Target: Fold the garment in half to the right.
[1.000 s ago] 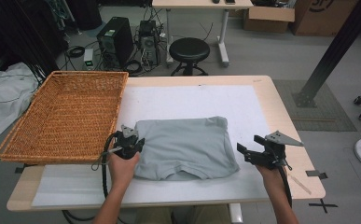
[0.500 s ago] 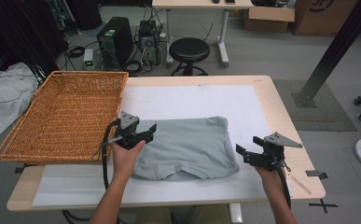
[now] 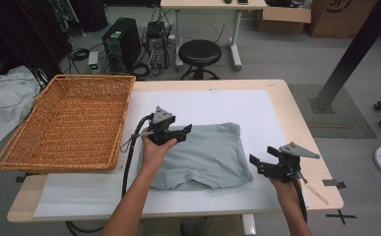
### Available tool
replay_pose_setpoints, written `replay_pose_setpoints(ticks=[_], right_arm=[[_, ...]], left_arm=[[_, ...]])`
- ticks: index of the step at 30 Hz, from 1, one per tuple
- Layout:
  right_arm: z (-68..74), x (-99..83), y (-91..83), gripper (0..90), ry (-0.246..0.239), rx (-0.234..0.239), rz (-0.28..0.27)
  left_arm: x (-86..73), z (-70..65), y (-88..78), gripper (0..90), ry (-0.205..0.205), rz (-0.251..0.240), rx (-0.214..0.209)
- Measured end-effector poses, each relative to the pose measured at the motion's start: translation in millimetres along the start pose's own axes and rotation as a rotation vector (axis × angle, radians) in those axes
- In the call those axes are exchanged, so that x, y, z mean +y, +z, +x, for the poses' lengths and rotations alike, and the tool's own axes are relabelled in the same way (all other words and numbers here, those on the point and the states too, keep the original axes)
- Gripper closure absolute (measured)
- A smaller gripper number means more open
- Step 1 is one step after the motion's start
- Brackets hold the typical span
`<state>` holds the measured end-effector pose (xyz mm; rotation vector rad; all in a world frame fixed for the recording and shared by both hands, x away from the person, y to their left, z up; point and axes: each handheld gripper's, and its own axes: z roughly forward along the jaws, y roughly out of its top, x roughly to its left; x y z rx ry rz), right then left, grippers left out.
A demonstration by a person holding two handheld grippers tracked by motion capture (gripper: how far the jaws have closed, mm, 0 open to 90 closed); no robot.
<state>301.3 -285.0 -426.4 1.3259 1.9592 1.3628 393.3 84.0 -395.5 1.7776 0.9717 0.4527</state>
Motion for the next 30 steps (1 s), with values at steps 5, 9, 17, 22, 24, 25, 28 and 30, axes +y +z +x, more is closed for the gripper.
replay_pose_setpoints(ticks=[5, 9, 17, 22, 24, 25, 28, 30], right_arm=[[2.7, 1.5, 0.2, 15.0, -0.002, -0.002, -0.005], [4.9, 0.7, -1.4, 14.9, -0.002, -0.011, -0.003], [12.5, -3.2, -8.0, 14.9, -0.009, -0.020, 0.003], [17.1, -6.0, -10.2, 15.0, 0.002, -0.012, 0.009], [19.4, -8.1, -10.2, 15.1, 0.003, -0.015, 0.015], [20.6, -9.5, -9.9, 15.4, 0.006, -0.011, 0.019], [23.7, -14.0, -9.3, 15.3, 0.015, -0.008, 0.023], [26.0, -16.7, -8.4, 15.3, 0.018, -0.003, 0.020]], left_arm=[[5.5, -3.8, 16.8, 27.2, 0.012, -0.009, -0.045], [12.4, -5.2, 27.0, 26.7, 0.013, -0.036, -0.086], [21.8, -11.4, 48.0, 26.2, 0.067, -0.010, -0.142], [25.9, -18.7, 65.9, 26.2, 0.079, 0.010, -0.198], [27.3, -22.2, 74.5, 26.3, 0.070, 0.013, -0.222], [28.1, -23.9, 78.9, 26.3, 0.071, 0.021, -0.232], [29.9, -30.6, 92.4, 27.3, 0.077, 0.039, -0.254], [30.2, -34.7, 100.6, 27.6, 0.080, 0.052, -0.269]])
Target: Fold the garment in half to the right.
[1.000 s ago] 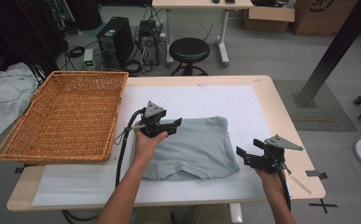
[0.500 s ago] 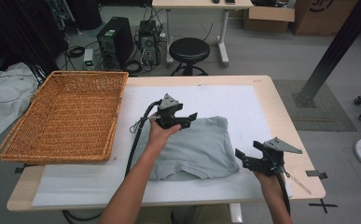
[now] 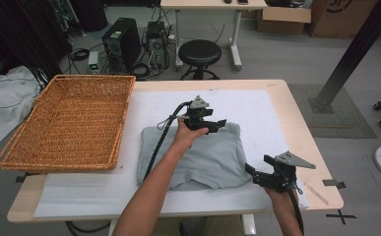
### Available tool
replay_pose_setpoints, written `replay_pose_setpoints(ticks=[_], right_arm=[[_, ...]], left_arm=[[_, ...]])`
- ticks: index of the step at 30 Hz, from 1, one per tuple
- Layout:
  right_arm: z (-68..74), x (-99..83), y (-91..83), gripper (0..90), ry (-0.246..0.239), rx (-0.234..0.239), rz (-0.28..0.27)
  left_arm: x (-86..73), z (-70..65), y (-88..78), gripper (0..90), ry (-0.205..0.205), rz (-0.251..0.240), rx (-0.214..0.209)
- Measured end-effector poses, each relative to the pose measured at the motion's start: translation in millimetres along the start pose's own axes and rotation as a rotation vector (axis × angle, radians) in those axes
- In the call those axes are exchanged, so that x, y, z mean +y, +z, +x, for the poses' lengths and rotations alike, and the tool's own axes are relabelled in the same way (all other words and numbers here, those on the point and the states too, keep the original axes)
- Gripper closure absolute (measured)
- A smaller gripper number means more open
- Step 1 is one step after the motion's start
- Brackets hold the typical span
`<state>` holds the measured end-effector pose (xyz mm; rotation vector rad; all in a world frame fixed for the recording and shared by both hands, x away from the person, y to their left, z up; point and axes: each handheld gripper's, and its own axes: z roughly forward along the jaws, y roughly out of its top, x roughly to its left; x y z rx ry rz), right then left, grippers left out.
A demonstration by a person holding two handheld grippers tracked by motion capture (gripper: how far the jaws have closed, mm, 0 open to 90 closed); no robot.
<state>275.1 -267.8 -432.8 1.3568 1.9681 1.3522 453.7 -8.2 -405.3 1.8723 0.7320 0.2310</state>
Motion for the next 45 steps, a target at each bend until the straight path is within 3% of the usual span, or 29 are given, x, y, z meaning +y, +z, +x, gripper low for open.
replay_pose_setpoints(ticks=[18, 32, 35, 39, 42, 45], right_arm=[[-0.8, -7.2, 1.3, 15.3, 0.020, 0.002, 0.014], [-3.7, -9.0, 1.5, 15.5, 0.033, 0.011, 0.021], [-1.4, -9.5, 3.2, 15.5, 0.033, 0.013, 0.025], [1.7, -9.1, 6.3, 15.9, 0.035, 0.011, 0.031], [4.3, -8.4, 8.7, 17.0, 0.033, 0.007, 0.043], [6.3, -9.1, 11.1, 19.0, 0.033, -0.006, 0.057]], left_arm=[[-5.0, -4.8, 44.0, 27.5, 0.046, 0.086, -0.038], [-11.9, -10.6, 69.1, 30.0, 0.076, 0.184, -0.005], [-11.7, -10.4, 70.5, 34.5, 0.070, 0.196, 0.005], [-11.6, -10.6, 73.4, 48.1, 0.056, 0.233, 0.022], [-11.3, -12.3, 75.2, 58.7, 0.011, 0.246, 0.029], [-10.7, -15.2, 74.3, 71.8, 0.037, 0.241, 0.039]])
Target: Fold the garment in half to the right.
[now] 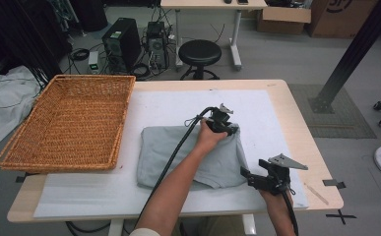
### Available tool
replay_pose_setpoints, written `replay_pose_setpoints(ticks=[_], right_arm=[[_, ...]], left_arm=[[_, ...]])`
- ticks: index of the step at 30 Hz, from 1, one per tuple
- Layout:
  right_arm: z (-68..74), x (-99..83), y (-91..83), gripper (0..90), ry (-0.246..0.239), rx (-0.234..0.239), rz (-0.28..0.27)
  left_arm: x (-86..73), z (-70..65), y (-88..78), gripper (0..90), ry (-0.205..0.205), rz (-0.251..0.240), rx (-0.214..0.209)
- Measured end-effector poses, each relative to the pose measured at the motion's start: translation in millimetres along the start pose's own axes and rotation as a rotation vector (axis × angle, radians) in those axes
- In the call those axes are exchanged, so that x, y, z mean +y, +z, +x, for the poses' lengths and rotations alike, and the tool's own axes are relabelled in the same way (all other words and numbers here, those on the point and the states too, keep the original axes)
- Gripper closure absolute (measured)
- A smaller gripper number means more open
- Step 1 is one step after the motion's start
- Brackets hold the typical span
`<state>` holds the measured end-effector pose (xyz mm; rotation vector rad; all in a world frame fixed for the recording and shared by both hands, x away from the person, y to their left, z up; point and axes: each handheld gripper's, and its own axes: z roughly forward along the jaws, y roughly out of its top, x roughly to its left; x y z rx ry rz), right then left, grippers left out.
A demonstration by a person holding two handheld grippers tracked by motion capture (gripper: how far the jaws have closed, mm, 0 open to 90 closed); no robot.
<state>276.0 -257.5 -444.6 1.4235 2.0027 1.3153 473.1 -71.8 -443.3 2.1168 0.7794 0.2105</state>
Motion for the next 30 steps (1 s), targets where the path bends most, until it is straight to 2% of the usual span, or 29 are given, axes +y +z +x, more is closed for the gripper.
replay_pose_setpoints(ticks=[3, 6, 9, 12, 13, 14, 15, 17, 24, 30], right_arm=[[0.6, -1.4, 3.8, 25.3, 0.011, -0.017, 0.009], [1.6, -2.1, 8.0, 36.6, 0.044, -0.027, 0.024], [2.7, -2.1, 14.6, 47.2, 0.056, -0.032, 0.074], [3.6, -1.6, 18.0, 68.3, 0.058, -0.013, 0.111], [4.4, -1.2, 17.8, 78.7, 0.059, -0.024, 0.119], [4.1, -0.4, 18.1, 82.6, 0.060, -0.015, 0.133], [3.9, 0.6, 18.2, 84.0, 0.074, -0.013, 0.141], [6.7, 2.0, 17.7, 84.9, 0.051, -0.013, 0.137], [17.9, 7.2, 10.5, 85.1, 0.005, -0.001, 0.067], [29.8, 18.9, 4.7, 85.1, -0.014, 0.045, 0.010]], left_arm=[[-0.2, 2.0, -2.6, 79.6, -0.008, 0.001, -0.011], [-0.4, 3.5, -3.7, 80.4, -0.011, 0.001, -0.023], [-0.8, 4.8, -3.7, 80.4, -0.026, -0.003, -0.032], [-1.0, 6.1, -4.2, 80.5, -0.030, -0.004, -0.041], [-0.9, 6.7, -4.6, 81.0, -0.032, -0.004, -0.044], [-0.9, 7.0, -5.1, 81.3, -0.034, -0.005, -0.046], [-0.9, 7.4, -5.5, 81.7, -0.036, -0.007, -0.049], [-0.7, 7.8, -7.2, 82.2, -0.034, -0.010, -0.048], [-0.4, 11.0, -19.7, 82.6, -0.051, -0.053, -0.063], [4.7, 16.5, -39.6, 82.4, -0.064, -0.102, -0.078]])
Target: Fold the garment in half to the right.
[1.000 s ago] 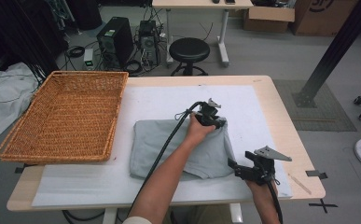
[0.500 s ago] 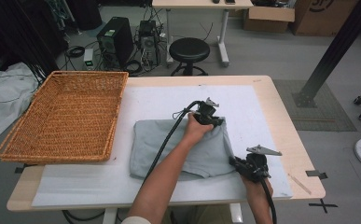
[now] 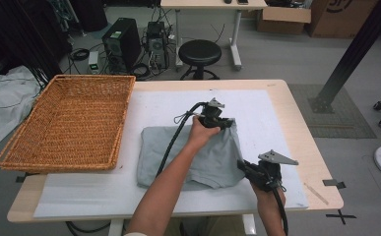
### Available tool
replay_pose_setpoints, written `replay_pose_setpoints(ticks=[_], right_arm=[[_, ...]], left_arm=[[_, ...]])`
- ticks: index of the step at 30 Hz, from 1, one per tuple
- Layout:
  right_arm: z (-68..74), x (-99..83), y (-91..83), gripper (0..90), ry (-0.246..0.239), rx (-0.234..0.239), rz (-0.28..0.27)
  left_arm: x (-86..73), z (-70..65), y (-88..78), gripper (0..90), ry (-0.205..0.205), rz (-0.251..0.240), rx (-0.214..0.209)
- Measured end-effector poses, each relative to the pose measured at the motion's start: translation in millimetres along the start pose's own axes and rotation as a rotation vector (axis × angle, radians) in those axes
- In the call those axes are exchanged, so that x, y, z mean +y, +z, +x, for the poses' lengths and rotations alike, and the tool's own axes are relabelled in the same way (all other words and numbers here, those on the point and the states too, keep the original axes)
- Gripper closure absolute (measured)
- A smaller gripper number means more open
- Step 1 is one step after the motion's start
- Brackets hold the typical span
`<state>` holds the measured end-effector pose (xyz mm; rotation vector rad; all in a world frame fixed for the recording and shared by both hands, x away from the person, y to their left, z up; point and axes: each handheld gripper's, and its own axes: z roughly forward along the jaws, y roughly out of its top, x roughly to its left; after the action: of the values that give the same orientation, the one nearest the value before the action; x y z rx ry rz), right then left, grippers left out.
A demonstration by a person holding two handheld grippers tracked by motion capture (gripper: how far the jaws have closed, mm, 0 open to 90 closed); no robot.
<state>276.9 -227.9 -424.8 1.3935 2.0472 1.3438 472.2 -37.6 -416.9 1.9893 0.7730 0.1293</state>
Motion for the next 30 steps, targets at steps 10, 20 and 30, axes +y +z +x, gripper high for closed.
replay_pose_setpoints(ticks=[10, 20, 30], right_arm=[[34.6, 22.0, 13.8, 85.0, -0.062, 0.087, -0.033], [74.0, 38.2, 23.3, 84.9, -0.129, 0.174, -0.058], [120.8, 53.8, 49.9, 84.9, -0.204, 0.273, -0.029]], left_arm=[[-10.5, 21.3, -48.2, 82.1, -0.051, -0.055, 0.041], [-13.3, 28.0, -98.0, 81.2, -0.066, -0.163, 0.030], [-38.2, 51.4, -159.1, 80.3, -0.112, -0.153, 0.144]])
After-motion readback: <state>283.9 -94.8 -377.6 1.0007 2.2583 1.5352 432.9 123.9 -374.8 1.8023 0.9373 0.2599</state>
